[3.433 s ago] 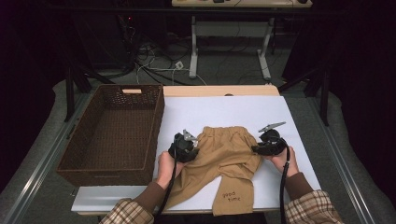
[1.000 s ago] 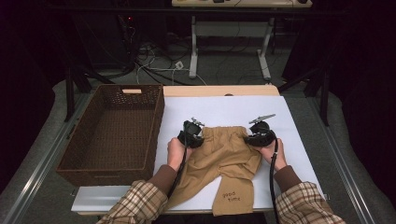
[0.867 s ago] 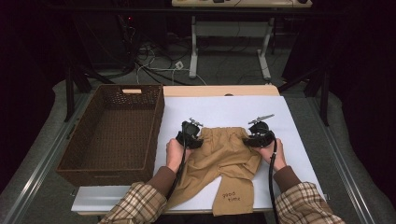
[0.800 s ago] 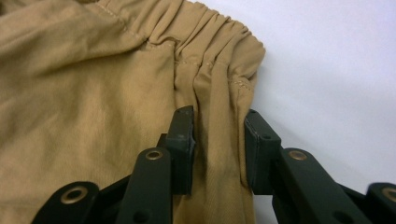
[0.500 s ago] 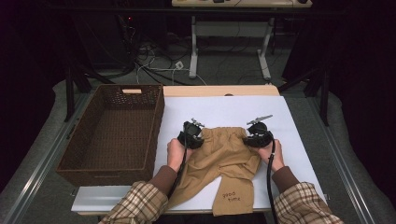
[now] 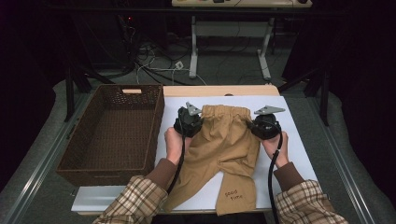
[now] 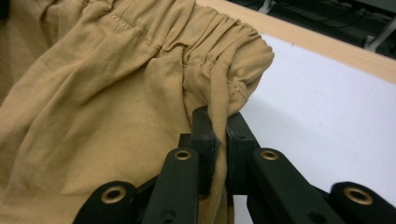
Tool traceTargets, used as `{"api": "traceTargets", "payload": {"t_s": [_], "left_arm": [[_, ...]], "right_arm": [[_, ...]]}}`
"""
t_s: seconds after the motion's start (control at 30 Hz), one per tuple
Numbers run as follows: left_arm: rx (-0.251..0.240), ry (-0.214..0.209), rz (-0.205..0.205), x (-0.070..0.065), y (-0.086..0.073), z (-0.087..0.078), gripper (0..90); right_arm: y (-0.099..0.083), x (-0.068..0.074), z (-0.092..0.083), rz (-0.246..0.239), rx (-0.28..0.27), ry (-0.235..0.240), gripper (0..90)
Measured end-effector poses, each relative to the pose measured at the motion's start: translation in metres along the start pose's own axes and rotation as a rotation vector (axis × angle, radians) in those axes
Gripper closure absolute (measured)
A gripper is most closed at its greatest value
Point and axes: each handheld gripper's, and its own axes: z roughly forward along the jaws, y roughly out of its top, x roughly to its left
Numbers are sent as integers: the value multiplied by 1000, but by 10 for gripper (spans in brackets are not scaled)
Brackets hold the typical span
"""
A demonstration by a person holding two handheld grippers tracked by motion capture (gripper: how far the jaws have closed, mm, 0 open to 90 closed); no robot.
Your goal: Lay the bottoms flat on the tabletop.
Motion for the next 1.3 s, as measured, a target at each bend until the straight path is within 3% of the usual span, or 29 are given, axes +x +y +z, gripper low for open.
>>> {"api": "traceTargets", "payload": {"t_s": [0.2, 0.3, 0.4, 0.47, 0.5, 0.53, 0.57, 0.63, 0.67, 0.73, 0.9, 1.03, 1.3], "left_arm": [[12, -12, -31, -5, -27, 5, 846], [-15, 13, -68, 5, -22, 7, 847], [-83, 89, -88, 23, 15, -1, 848], [-158, 193, -106, 43, 54, -7, 837], [-169, 212, -127, 50, 66, -8, 808], [-144, 258, -137, 57, 79, -6, 742], [-116, 282, -156, 62, 86, -2, 634], [-59, 300, -157, 62, 86, 6, 486], [-45, 281, -163, 60, 80, 8, 425], [-33, 261, -148, 50, 64, 10, 372], [30, 168, -94, 22, 20, 15, 311], [67, 110, -69, 5, -11, 15, 275], [129, 24, -15, -11, -56, 8, 222]], "right_arm": [[-20, 4, 5, -17, 55, 20, 848], [-13, 5, 9, -50, 61, -10, 848], [29, 6, 14, -123, 42, -63, 848], [72, 3, 10, -141, -16, -109, 831], [99, -1, 10, -154, -46, -159, 783], [112, -4, 13, -160, -58, -187, 703], [126, -7, 18, -157, -19, -209, 615], [134, -9, 28, -150, 35, -230, 527], [131, -8, 31, -142, 64, -226, 459], [114, -7, 34, -120, 82, -173, 446], [52, -6, 36, -95, 160, -57, 427], [16, -12, 27, -70, 191, -22, 433], [-32, -22, 17, -11, 227, 11, 437]]}}
